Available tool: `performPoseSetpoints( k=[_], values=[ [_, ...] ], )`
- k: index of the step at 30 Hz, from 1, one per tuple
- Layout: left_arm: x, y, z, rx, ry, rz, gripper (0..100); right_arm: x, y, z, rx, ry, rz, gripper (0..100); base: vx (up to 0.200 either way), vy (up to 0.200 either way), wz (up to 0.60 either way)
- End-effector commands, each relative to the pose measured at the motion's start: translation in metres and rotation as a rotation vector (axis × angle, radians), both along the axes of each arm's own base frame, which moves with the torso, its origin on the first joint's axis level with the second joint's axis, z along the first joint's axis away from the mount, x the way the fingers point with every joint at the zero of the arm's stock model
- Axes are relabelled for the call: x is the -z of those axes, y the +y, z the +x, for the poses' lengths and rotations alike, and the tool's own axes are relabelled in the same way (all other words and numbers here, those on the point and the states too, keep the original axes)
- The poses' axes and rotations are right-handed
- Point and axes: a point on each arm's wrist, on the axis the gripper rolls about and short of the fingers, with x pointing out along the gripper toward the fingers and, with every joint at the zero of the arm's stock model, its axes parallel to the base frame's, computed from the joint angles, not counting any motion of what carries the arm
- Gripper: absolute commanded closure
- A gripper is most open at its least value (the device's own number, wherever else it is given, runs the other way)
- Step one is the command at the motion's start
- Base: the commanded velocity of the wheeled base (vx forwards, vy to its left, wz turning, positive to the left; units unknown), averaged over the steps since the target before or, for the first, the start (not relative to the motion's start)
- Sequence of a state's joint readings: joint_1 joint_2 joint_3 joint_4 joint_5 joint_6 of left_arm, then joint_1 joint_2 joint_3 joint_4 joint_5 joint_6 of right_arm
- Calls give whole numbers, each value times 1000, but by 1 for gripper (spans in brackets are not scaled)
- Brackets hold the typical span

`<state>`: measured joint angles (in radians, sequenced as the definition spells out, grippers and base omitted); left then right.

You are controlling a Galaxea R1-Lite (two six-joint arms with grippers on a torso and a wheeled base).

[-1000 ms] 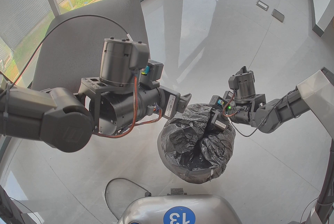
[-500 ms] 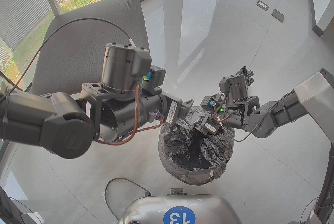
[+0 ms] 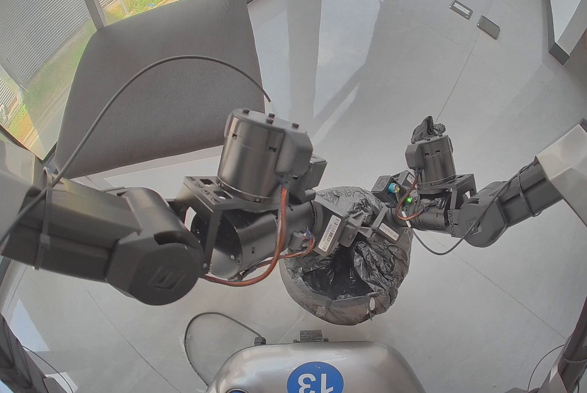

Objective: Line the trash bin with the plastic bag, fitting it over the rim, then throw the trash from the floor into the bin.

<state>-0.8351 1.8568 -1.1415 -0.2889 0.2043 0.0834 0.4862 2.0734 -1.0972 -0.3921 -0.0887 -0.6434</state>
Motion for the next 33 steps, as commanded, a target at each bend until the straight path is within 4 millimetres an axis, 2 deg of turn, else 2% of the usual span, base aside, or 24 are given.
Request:
performPoseSetpoints(
  k=[1, 5, 8, 9, 12, 18, 25, 33],
  values=[
    [14, -6, 3, 6, 27, 26, 0, -2, -20, -4, 39, 8, -2, 0, 0, 0, 0],
    [22, -14, 3, 24, 43, 35, 0, -15, -36, -2, 80, -23, 12, 0, 0, 0, 0],
    [30, -25, 6, 34, 62, 37, 0, -33, -58, -1, 133, -64, 22, 0, 0, 0, 0],
    [30, -26, 6, 36, 62, 37, 0, -33, -59, -2, 133, -65, 21, 0, 0, 0, 0],
    [43, -40, 8, 47, 87, 41, 0, -48, -84, -7, 196, -100, 33, 0, 0, 0, 0],
    [63, -65, 11, 71, 116, 52, 0, -56, -114, -21, 259, -109, 29, 0, 0, 0, 0],
    [86, -90, 19, 83, 147, 54, 0, -62, -121, -27, 276, -124, 30, 0, 0, 0, 0],
    [124, -116, 40, 72, 179, 60, 0, -69, -126, -33, 286, -146, 42, 0, 0, 0, 0]
  ],
)
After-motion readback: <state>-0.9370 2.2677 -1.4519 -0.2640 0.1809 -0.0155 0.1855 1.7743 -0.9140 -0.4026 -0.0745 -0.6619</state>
